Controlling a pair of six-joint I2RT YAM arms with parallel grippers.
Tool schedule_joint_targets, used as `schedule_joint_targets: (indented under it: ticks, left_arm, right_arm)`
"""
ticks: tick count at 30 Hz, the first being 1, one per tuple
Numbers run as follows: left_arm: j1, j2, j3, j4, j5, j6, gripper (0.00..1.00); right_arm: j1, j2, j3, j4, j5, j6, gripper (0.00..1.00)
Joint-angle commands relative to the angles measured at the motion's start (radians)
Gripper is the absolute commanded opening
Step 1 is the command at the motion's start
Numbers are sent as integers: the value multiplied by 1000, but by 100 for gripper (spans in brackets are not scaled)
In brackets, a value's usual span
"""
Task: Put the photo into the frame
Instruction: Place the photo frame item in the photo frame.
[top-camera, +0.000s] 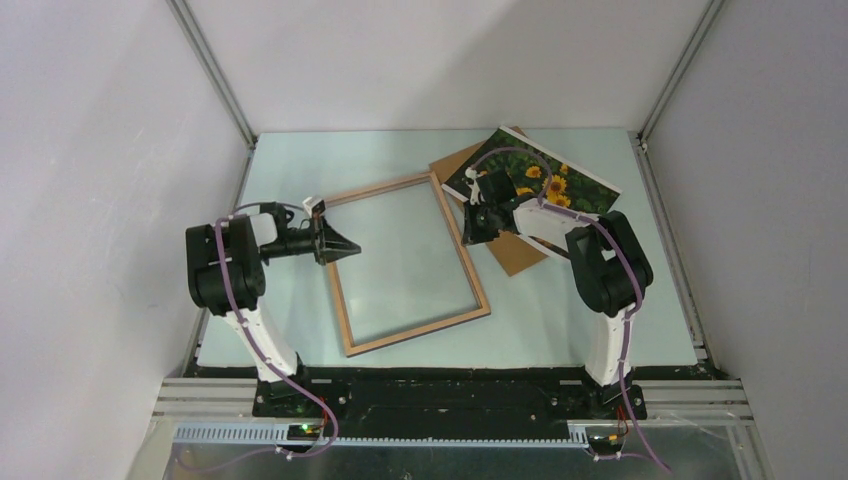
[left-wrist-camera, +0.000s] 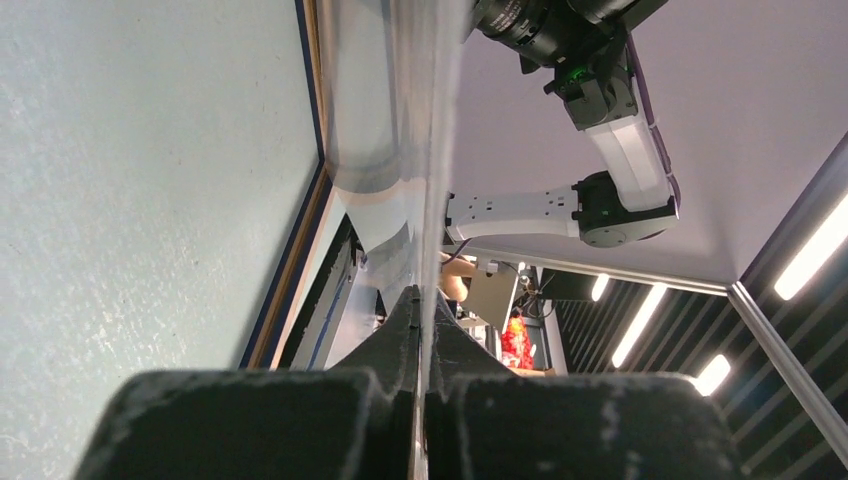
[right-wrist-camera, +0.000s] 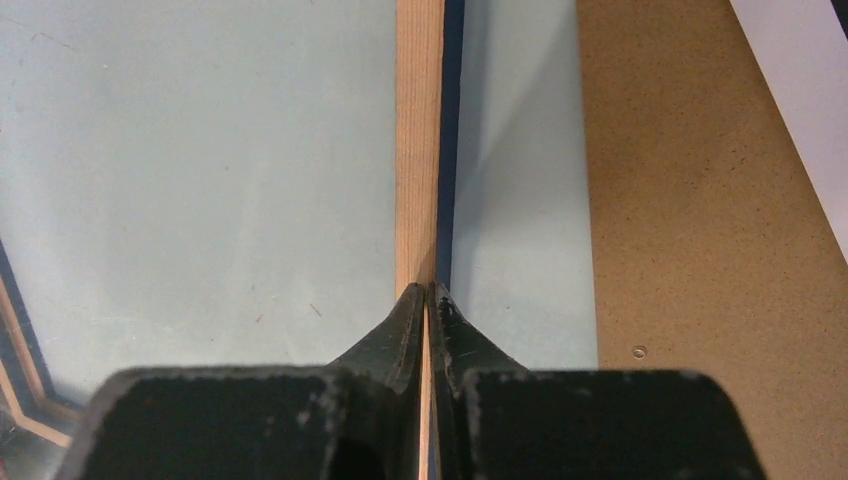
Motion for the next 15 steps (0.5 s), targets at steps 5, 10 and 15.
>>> schedule_joint_targets:
  ticks: [5,10,15]
  left_arm:
    - [23,33,-4,-31,-4,43,0]
    - [26,42,-19,-30,-37,51,0]
    - [28,57,-17,-30,-38,57,0]
  right_arm:
    - [29,-5,6,-4,-16,43,2]
    - [38,-9,-5,2,-15,42,1]
    - [44,-12,-6,2,-12,33,1]
